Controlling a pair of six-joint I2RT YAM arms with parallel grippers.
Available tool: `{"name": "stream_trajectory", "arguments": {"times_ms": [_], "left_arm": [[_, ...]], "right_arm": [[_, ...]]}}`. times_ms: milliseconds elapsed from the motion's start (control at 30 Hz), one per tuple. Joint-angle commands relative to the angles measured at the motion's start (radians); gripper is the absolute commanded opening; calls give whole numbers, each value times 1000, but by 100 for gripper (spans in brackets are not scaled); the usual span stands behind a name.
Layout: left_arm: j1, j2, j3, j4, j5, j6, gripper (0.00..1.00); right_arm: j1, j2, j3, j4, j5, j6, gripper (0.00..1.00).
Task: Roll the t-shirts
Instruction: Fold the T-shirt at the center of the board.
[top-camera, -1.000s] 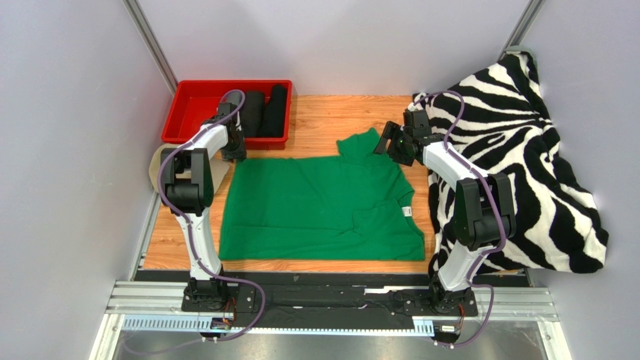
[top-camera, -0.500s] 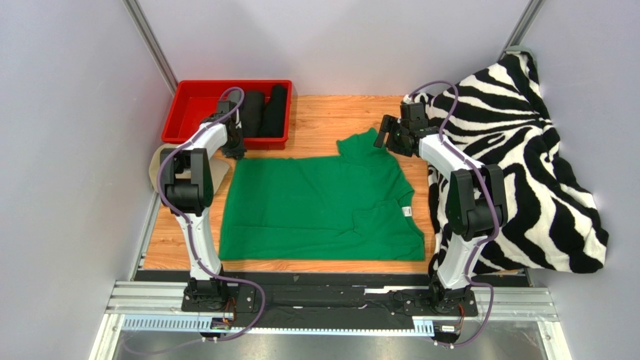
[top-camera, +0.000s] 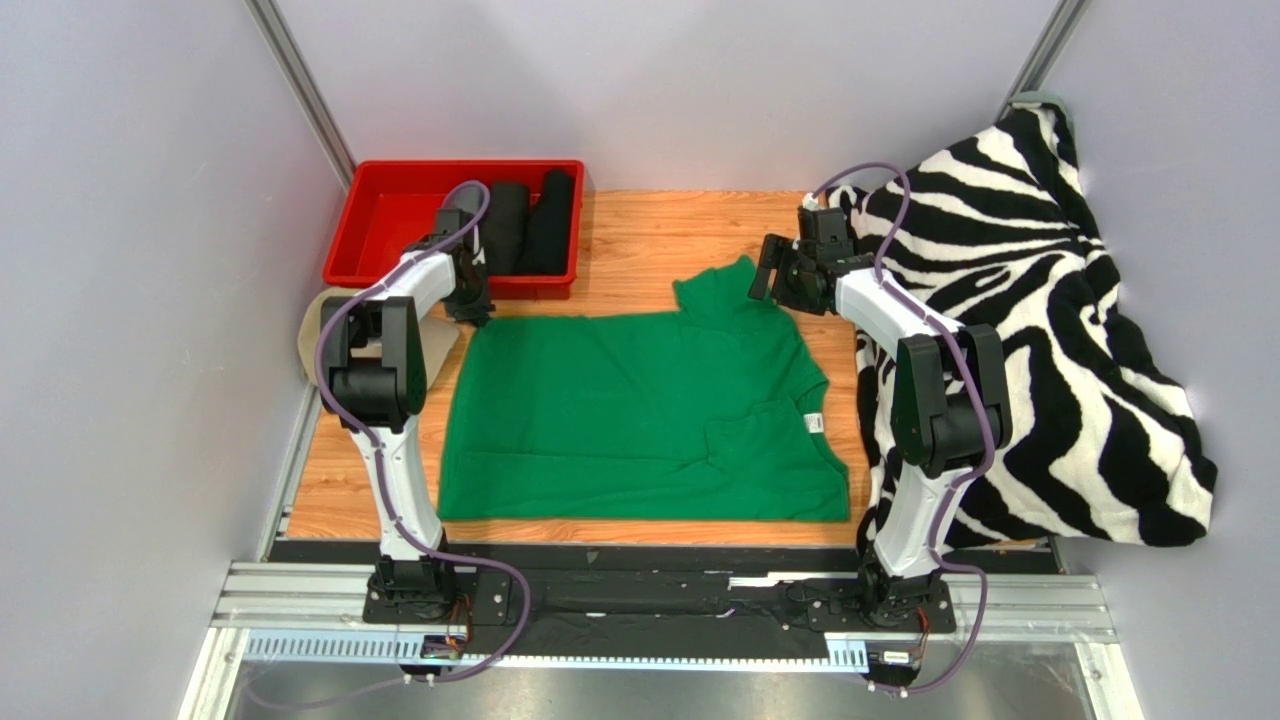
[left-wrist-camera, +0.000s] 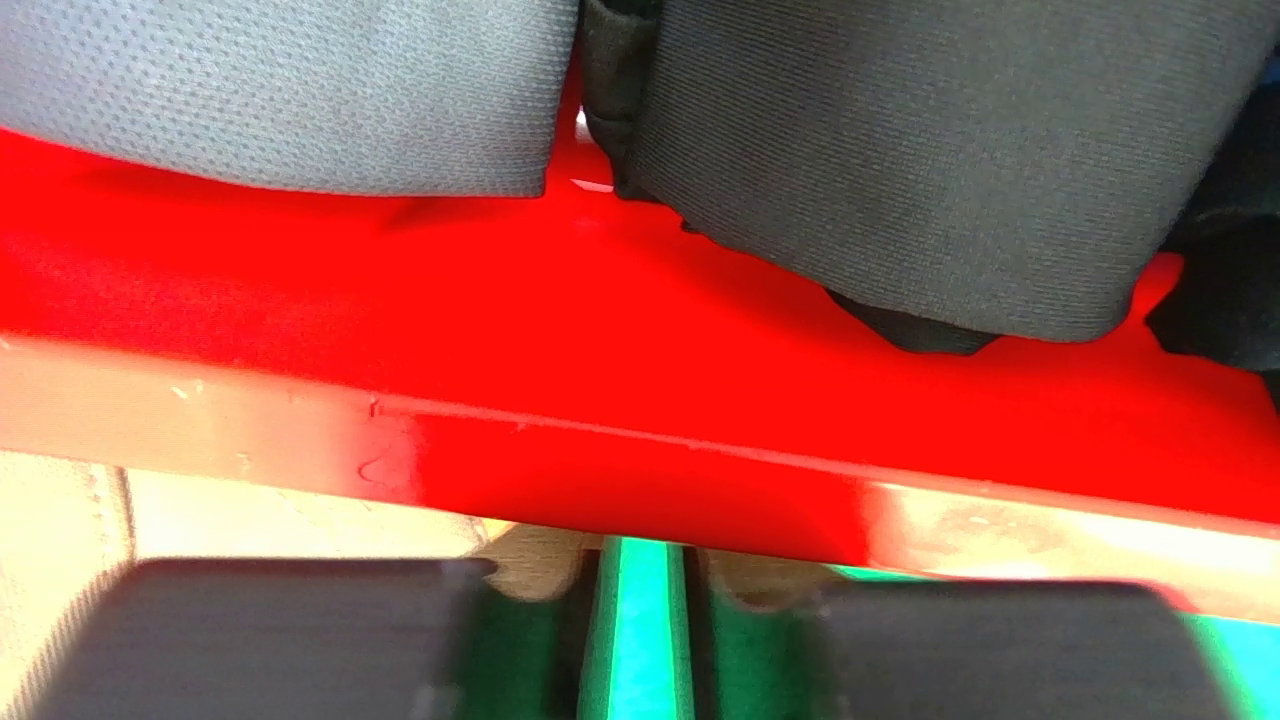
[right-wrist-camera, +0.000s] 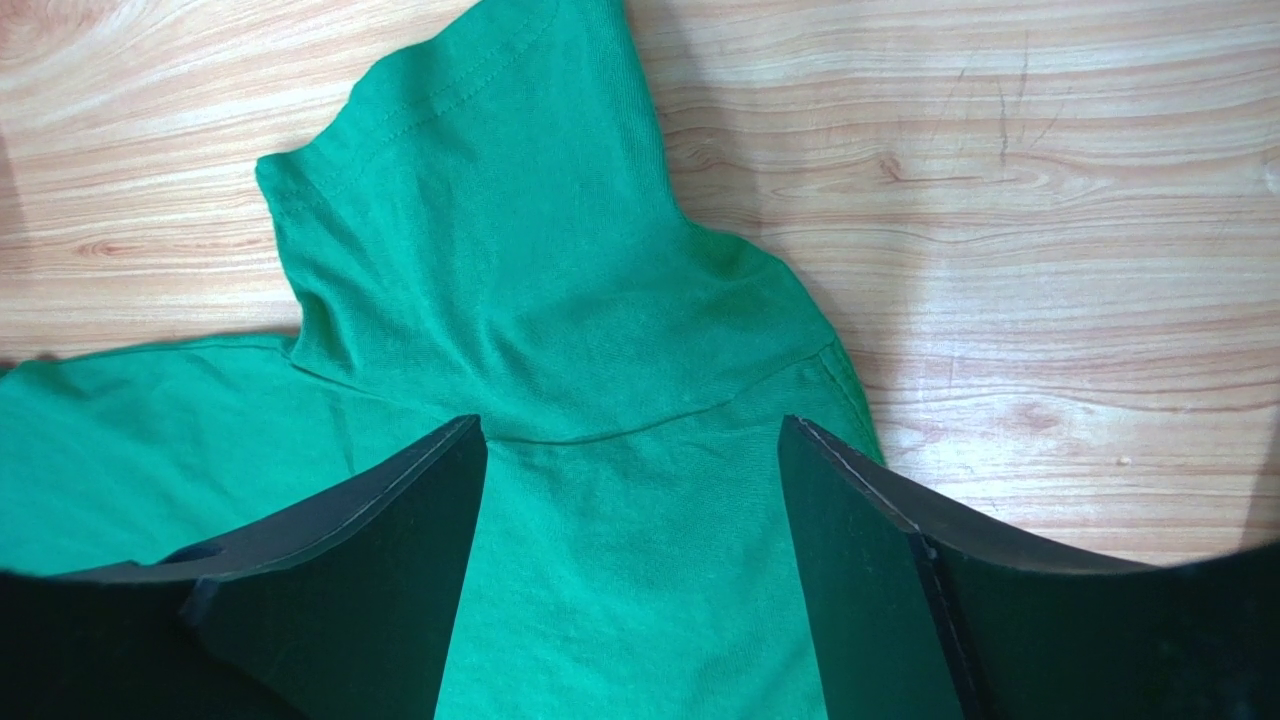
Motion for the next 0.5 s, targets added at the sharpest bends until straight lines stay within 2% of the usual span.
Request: {"name": "stream_trajectory", "arguments": {"times_ms": [0,33,100,267,467], "left_arm": [[5,-38,3,-7,12,10,12],[5,-38,3,-5,15,12,6],[5,-42,-2,-5,15,12,0],[5,-81,-40,26,22,3,0],[5,-144,-81,79,56,-17,0]], "right_arm": [[-3,-1,21,25,4,-18,75],[-3,0,24,24,4,-16,75],[-5,5,32,21,4,-21,76],[-5,31,69,7,21,-30,76],[-8,140,211,-53,51,-33,76]]}}
